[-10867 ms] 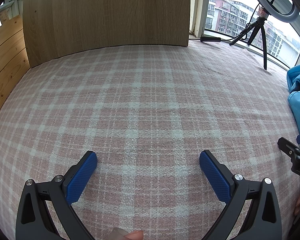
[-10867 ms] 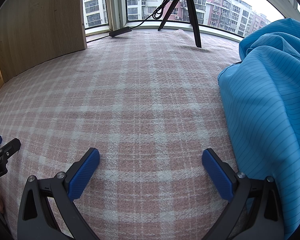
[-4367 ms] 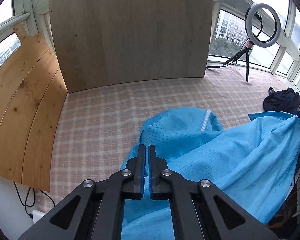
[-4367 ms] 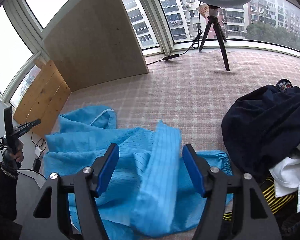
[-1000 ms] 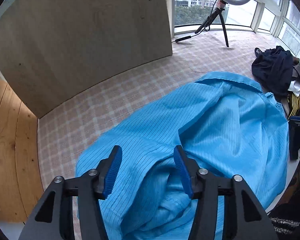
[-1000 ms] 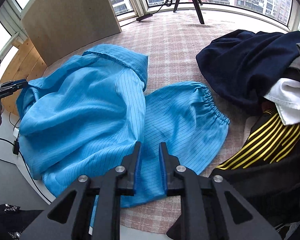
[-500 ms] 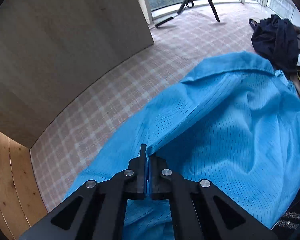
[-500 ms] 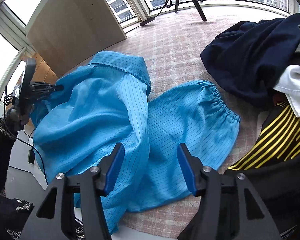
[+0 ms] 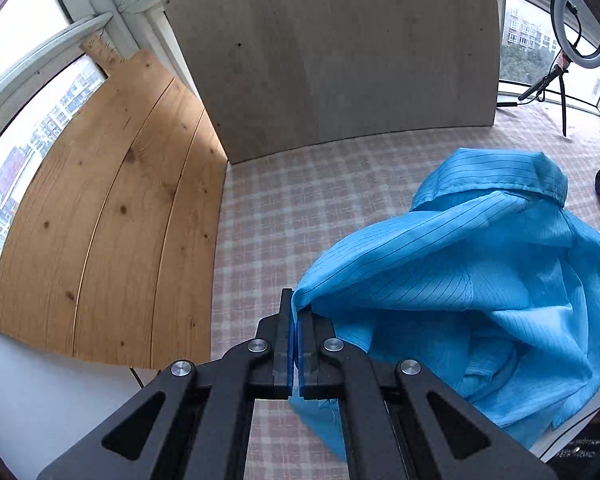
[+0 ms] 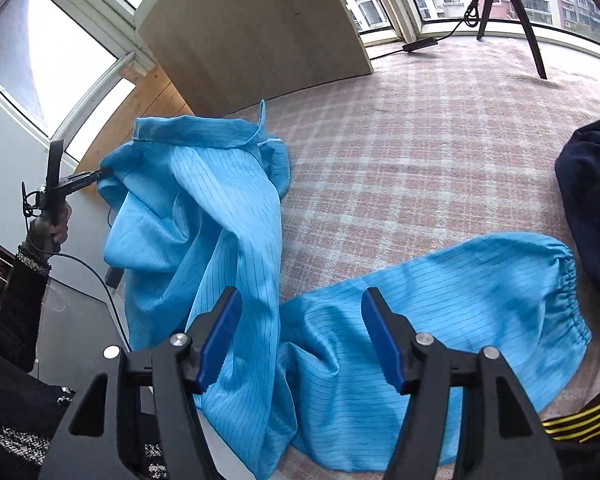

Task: Fold clothes

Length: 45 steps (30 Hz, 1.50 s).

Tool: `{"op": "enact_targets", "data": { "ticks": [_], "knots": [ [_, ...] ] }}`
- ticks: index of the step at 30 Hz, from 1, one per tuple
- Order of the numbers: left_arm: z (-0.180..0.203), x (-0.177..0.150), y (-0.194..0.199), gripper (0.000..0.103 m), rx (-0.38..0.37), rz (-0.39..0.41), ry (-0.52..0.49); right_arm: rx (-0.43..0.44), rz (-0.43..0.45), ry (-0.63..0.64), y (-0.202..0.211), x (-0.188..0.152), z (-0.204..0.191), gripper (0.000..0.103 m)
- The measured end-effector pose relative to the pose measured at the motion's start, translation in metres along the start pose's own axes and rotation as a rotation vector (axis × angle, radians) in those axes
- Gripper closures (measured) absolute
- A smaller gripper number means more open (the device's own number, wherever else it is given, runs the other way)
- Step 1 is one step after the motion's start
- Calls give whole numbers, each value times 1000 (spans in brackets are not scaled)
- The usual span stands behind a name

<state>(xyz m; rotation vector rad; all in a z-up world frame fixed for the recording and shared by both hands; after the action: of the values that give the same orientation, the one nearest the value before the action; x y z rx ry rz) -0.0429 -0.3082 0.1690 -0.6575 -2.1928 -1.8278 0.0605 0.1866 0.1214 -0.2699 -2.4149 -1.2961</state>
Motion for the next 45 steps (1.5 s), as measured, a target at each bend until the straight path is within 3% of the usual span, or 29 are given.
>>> {"op": "enact_targets", "data": {
  "ticks": [6,9,10,11,12,14,17,22,25,28,32,36,42,45],
  "knots": [
    [-6,-18,-13,103,-28,-20,31,-18,-96,169,-48,30,-27,34],
    [-5,-22,-17,103,-22,-21,26,19,-209,152,-86,32,-20,34],
    [-4,-22,-17,103,-19,-19,24,36,-230,128,-94,31,-19,55],
    [-3,-22,-16,103,-12,-13,24,48,-248,106,-102,30,-18,85],
    [-3,-19,-10,103,-3,4,28,-15,-230,106,-98,36,-21,102],
    [-5,-6,18,103,7,83,36,-141,-192,107,-88,47,-26,103],
    [-10,28,88,103,5,247,32,-257,27,136,0,103,-48,103],
    [-6,86,253,103,114,571,-54,-481,487,271,200,184,-132,103],
    [-1,95,350,103,182,744,-91,-626,702,349,303,188,-193,103],
    [-2,88,423,103,195,844,-93,-717,872,401,389,175,-246,103],
    [7,65,486,103,244,928,-131,-796,1007,460,461,132,-290,103],
    [19,44,523,103,282,974,-171,-849,1119,486,504,89,-311,103],
    [38,26,553,103,324,1008,-231,-929,1191,479,523,55,-308,103],
    [43,38,549,102,306,996,-256,-945,1205,455,523,53,-299,103]
  ]
}}
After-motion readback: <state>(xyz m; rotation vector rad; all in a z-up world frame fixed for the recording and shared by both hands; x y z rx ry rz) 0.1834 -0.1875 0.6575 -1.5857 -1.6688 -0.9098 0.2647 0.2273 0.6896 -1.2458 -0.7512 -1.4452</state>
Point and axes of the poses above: each gripper's, at about its wrist camera, not at the fingertips, and y roughly against the way its jaws point, z to its right, x to its top, the point moved 1 cm from there along -y, roughly the way its jaws point, and after that the axes turned 2 degrees about -z, right-handed, at the moved point
